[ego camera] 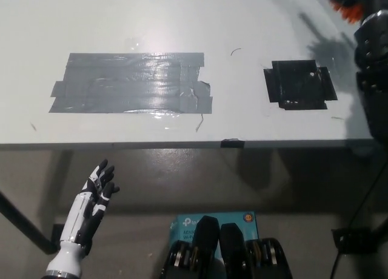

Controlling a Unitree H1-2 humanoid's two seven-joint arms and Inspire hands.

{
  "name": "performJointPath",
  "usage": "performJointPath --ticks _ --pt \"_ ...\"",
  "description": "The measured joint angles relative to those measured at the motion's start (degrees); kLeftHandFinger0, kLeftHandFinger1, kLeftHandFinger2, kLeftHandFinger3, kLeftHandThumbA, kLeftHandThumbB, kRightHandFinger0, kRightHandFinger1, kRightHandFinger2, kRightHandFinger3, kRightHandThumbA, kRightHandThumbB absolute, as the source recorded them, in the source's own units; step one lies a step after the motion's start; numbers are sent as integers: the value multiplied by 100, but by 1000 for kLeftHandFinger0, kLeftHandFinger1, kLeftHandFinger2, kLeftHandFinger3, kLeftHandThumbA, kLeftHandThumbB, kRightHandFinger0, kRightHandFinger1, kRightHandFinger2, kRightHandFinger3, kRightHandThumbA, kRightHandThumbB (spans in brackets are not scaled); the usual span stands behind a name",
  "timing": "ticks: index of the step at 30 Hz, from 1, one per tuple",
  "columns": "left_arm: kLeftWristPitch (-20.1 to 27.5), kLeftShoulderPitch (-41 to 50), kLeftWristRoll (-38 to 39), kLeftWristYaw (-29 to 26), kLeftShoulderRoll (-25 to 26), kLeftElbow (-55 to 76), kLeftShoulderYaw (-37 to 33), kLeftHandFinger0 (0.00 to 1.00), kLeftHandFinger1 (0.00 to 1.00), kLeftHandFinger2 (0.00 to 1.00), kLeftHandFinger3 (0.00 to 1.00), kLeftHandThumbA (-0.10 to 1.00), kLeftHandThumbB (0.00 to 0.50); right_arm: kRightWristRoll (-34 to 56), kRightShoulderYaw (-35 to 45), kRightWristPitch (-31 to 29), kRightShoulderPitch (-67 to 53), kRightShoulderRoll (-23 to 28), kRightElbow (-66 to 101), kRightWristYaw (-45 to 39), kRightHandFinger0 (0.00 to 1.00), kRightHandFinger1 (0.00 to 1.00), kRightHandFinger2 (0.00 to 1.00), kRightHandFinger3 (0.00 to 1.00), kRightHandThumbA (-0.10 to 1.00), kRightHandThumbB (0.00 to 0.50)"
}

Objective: A person hands an oraange duster to the robot and the robot grabs it with its right hand and places it on the black marked spot infron tof it on the desk

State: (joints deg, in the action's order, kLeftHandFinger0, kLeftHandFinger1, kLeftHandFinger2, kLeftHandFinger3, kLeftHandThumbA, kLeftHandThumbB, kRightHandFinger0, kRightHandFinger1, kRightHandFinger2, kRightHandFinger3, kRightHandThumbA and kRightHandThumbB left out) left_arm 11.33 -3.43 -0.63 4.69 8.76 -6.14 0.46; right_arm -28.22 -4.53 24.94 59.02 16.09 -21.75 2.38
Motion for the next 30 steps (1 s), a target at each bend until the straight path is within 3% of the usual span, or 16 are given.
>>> performJointPath --ticks 1,2,4,6,8,9,12,13,14,16,19,23,26,27,29,30 --pt "0 0 0 0 0 0 0 888 1000 1000 1000 840 154 0 0 0 0 0 0 0 9 509 921 572 -100 205" --pt "1 -9 0 9 7 0 2 890 1000 1000 1000 835 143 -18 8 31 19 35 50 6 0 475 892 772 -100 205" --pt "1 -17 0 18 15 0 4 890 1000 1000 1000 834 144 -36 12 102 24 69 54 19 2 482 889 525 -100 201" --pt "2 -17 0 21 16 0 5 887 1000 1000 1000 833 147 -39 12 119 24 69 16 19 130 592 925 365 -100 247" --pt "2 -22 0 23 16 0 5 880 1000 1000 1000 836 153 -32 9 122 40 69 -207 32 203 598 833 422 -100 257" --pt "2 -26 0 23 16 0 5 878 1000 1000 1000 837 154 -29 9 122 49 69 -309 34 162 563 790 488 -100 247" --pt "1 -34 0 24 17 3 6 879 1000 1000 1000 839 152 1 -7 101 54 67 -782 37 214 552 744 531 -100 240" --pt "1 -34 0 25 17 7 6 883 1000 1000 1000 835 142 15 -27 87 57 67 -1061 37 187 533 705 540 -100 283" --pt "1 -33 0 25 17 9 6 891 1000 1000 1000 831 144 18 -36 84 54 67 -1144 38 61 457 682 578 -100 238" --pt "1 -34 0 26 16 10 6 892 1000 1000 1000 830 142 47 -72 -5 52 66 -1600 53 9 417 714 707 -100 210" --pt "2 -33 0 27 17 11 7 881 1000 1000 1000 833 142 79 -90 -156 68 57 -2277 88 0 407 791 791 -100 195" --pt "2 -28 0 26 19 19 13 872 1000 1000 1000 849 143 166 -115 -385 75 6 -3317 155 0 539 985 1000 -100 192" --pt "2 -29 -1 26 19 24 14 870 1000 1000 1000 851 142 251 -114 -556 103 -50 -3742 173 0 530 942 948 -100 206" --pt "2 -30 -1 26 19 24 14 873 1000 1000 1000 852 143 284 -114 -617 117 -69 -3847 173 61 507 886 910 -100 215" --pt "2 -33 -1 26 24 24 15 874 1000 1000 1000 851 144 341 -114 -763 155 -117 -4064 172 61 399 706 865 -100 204" --pt "2 -37 -1 26 28 25 17 874 1000 1000 1000 851 144 379 -114 -847 176 -151 -4149 167 128 441 715 872 -100 195"
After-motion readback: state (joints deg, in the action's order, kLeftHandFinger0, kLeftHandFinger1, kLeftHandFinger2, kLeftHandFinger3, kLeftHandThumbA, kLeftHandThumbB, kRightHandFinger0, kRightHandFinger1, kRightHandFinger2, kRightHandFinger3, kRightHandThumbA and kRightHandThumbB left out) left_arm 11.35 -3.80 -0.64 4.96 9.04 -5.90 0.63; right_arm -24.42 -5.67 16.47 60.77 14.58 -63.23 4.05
